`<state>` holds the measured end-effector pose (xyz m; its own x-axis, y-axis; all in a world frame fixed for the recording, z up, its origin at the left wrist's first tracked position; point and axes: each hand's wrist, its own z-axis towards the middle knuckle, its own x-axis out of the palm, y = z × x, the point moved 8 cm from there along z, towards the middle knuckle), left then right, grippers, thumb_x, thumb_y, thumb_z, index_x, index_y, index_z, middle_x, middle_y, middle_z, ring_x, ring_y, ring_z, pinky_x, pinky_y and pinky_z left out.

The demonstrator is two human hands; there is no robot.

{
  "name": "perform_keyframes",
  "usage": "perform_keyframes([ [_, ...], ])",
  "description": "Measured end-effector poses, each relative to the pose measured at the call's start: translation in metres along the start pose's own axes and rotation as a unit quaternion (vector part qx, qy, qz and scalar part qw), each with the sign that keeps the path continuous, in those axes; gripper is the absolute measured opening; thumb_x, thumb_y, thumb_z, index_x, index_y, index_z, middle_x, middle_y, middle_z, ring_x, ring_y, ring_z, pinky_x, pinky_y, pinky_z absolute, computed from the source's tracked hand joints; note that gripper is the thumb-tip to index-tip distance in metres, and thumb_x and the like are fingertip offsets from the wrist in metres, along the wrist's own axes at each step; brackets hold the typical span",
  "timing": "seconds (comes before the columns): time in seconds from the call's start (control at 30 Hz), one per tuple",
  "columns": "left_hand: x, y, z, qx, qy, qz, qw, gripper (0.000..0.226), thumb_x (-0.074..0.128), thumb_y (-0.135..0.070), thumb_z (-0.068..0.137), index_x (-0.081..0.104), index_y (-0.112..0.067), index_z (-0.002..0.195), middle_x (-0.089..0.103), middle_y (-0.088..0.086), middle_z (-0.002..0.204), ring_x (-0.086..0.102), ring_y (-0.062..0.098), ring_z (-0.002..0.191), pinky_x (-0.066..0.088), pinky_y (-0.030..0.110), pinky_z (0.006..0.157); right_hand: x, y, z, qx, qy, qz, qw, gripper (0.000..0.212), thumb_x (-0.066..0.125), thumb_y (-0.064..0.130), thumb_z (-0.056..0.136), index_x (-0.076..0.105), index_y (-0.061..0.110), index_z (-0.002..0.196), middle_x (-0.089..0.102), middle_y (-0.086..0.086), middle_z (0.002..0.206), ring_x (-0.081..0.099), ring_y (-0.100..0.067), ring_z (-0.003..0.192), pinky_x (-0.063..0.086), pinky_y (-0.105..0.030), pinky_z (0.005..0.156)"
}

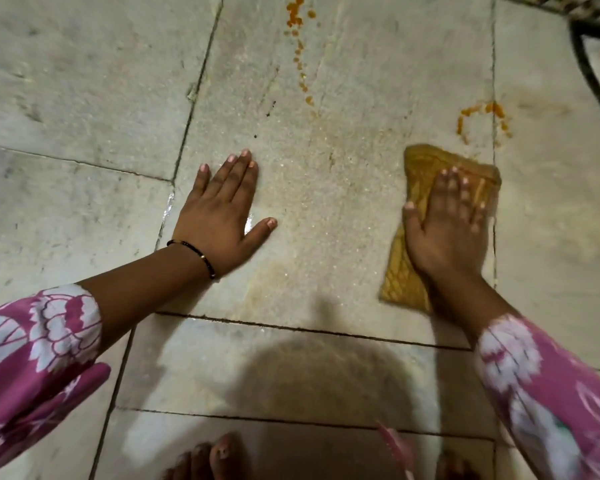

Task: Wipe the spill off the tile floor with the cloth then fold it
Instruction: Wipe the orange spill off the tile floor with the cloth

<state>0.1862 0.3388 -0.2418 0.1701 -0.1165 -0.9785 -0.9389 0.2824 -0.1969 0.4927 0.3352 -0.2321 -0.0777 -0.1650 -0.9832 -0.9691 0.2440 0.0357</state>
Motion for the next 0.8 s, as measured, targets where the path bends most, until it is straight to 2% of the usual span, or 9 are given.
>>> perform_keyframes([
  [0.07, 0.0, -0.001, 0.0, 0.002, 0.003, 0.002, 1.0, 0.08, 0.022, -0.061, 0.09, 0.01, -0.011, 0.151, 0.006, 0.006, 0.159, 0.004, 0.019, 0.146, -0.006, 0.039, 0.117, 0.0, 0.029, 0.025, -0.009, 0.011, 0.005, 1.0, 0.072, 0.015, 0.053, 0.097, -0.003, 0.01, 0.152, -0.007, -0.008, 0.161, -0.009, -0.024, 0.147, -0.005, -0.048, 0.118],
  [0.17, -0.001, 0.0, 0.0, 0.003, 0.004, -0.003, 1.0, 0.08, 0.023, -0.061, 0.09, 0.009, -0.011, 0.151, 0.005, 0.006, 0.159, 0.003, 0.019, 0.146, -0.007, 0.038, 0.117, 0.005, 0.085, 0.021, -0.093, 0.013, 0.022, 0.995, 0.069, 0.02, 0.048, 0.098, -0.001, 0.01, 0.152, -0.005, -0.009, 0.161, -0.007, -0.024, 0.147, -0.007, -0.047, 0.117],
  [0.27, -0.002, 0.001, 0.0, 0.003, 0.004, -0.009, 1.0, 0.082, 0.021, -0.062, 0.088, 0.01, -0.011, 0.151, 0.006, 0.006, 0.159, 0.004, 0.019, 0.146, -0.006, 0.038, 0.117, 0.016, 0.114, -0.04, -0.199, 0.024, 0.027, 0.979, 0.068, 0.018, 0.047, 0.096, 0.001, 0.014, 0.153, -0.003, -0.004, 0.161, -0.008, -0.019, 0.147, -0.007, -0.044, 0.117],
  [0.33, -0.003, 0.0, 0.0, 0.005, 0.003, -0.01, 1.0, 0.083, 0.019, -0.063, 0.088, 0.01, -0.01, 0.151, 0.006, 0.007, 0.159, 0.004, 0.019, 0.146, -0.005, 0.039, 0.117, 0.023, 0.102, -0.091, -0.233, 0.05, 0.026, 0.971, 0.065, 0.018, 0.046, 0.096, 0.002, 0.018, 0.153, -0.002, 0.0, 0.161, -0.007, -0.015, 0.147, -0.007, -0.041, 0.118],
  [0.43, -0.002, 0.0, 0.0, 0.006, -0.001, -0.013, 1.0, 0.082, 0.02, -0.063, 0.088, 0.011, -0.01, 0.151, 0.007, 0.007, 0.159, 0.004, 0.019, 0.146, -0.005, 0.039, 0.117, 0.029, 0.044, -0.132, -0.187, 0.058, -0.006, 0.981, 0.064, 0.016, 0.049, 0.096, -0.001, 0.025, 0.152, -0.003, 0.006, 0.159, -0.004, -0.013, 0.147, -0.005, -0.041, 0.117],
  [0.57, -0.001, 0.002, -0.001, 0.005, -0.003, -0.01, 1.0, 0.082, 0.021, -0.063, 0.089, 0.012, -0.01, 0.151, 0.007, 0.007, 0.159, 0.005, 0.019, 0.146, -0.005, 0.039, 0.117, 0.018, -0.014, -0.1, -0.063, 0.023, -0.009, 0.998, 0.07, 0.01, 0.057, 0.092, -0.003, 0.025, 0.152, -0.004, 0.006, 0.16, -0.007, -0.013, 0.147, -0.003, -0.049, 0.118],
  [0.7, 0.0, 0.0, 0.0, 0.009, 0.002, -0.007, 1.0, 0.082, 0.02, -0.063, 0.089, 0.011, -0.01, 0.151, 0.006, 0.007, 0.159, 0.004, 0.02, 0.146, -0.005, 0.04, 0.117, 0.004, -0.012, -0.024, 0.034, -0.001, 0.021, 0.999, 0.071, 0.013, 0.059, 0.094, -0.004, 0.023, 0.153, -0.007, 0.0, 0.161, -0.009, -0.019, 0.147, -0.005, -0.052, 0.117],
  [0.8, 0.0, 0.001, 0.0, 0.008, -0.001, -0.004, 1.0, 0.082, 0.02, -0.063, 0.089, 0.011, -0.01, 0.151, 0.006, 0.007, 0.159, 0.005, 0.02, 0.146, -0.005, 0.04, 0.117, 0.005, 0.038, 0.007, -0.01, 0.011, 0.012, 1.0, 0.069, 0.014, 0.056, 0.096, -0.005, 0.021, 0.152, -0.009, -0.001, 0.161, -0.012, -0.022, 0.147, -0.009, -0.052, 0.116],
])
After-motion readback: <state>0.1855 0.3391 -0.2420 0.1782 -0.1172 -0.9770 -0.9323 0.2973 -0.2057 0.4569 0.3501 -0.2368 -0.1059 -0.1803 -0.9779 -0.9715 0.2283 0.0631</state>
